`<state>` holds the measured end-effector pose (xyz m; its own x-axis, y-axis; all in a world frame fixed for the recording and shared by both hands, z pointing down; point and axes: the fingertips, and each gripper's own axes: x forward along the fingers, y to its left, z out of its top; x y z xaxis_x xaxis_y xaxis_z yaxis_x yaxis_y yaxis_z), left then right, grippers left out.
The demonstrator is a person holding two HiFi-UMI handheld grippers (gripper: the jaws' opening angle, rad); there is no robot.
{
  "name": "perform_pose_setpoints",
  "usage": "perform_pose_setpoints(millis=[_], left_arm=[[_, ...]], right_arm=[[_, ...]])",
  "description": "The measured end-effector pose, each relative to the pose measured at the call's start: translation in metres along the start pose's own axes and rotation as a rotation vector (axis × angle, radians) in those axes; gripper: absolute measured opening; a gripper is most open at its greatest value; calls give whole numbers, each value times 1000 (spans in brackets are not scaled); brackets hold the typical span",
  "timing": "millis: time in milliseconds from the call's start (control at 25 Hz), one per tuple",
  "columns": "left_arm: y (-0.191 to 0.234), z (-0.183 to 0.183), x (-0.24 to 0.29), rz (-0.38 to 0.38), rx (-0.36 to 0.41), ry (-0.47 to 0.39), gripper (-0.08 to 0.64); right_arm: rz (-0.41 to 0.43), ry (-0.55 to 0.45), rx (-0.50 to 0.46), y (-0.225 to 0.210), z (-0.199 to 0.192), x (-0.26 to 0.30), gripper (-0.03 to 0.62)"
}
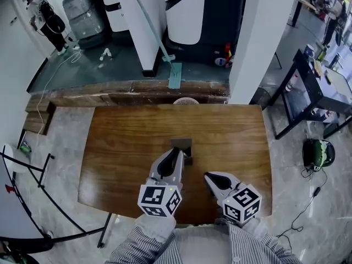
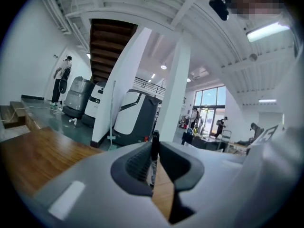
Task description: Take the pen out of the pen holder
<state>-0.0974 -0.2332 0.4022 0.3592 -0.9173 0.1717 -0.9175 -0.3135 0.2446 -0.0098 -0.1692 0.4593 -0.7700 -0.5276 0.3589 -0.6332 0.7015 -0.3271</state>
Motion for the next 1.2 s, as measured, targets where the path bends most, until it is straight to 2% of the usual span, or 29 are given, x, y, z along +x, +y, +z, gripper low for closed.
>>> perform_pose_setpoints(millis=[120, 280, 560, 720, 1200], left_arm=[[-6, 4, -18, -23, -45, -11, 51], [-15, -10, -35, -74, -92, 22, 51], [-34, -41, -57, -114, -70, 114, 51], [-42, -51, -63, -145, -113, 133, 51], [-39, -57, -67, -149, -101, 160, 51]], right_arm=[[-11, -17, -17, 7, 5, -9, 0], [-19, -39, -18, 12, 7, -19, 0], [-15, -63, -22, 19, 11, -27, 0], [-2, -61, -32, 24, 7, -27, 0], [-8, -28, -25, 22, -5, -26, 0]])
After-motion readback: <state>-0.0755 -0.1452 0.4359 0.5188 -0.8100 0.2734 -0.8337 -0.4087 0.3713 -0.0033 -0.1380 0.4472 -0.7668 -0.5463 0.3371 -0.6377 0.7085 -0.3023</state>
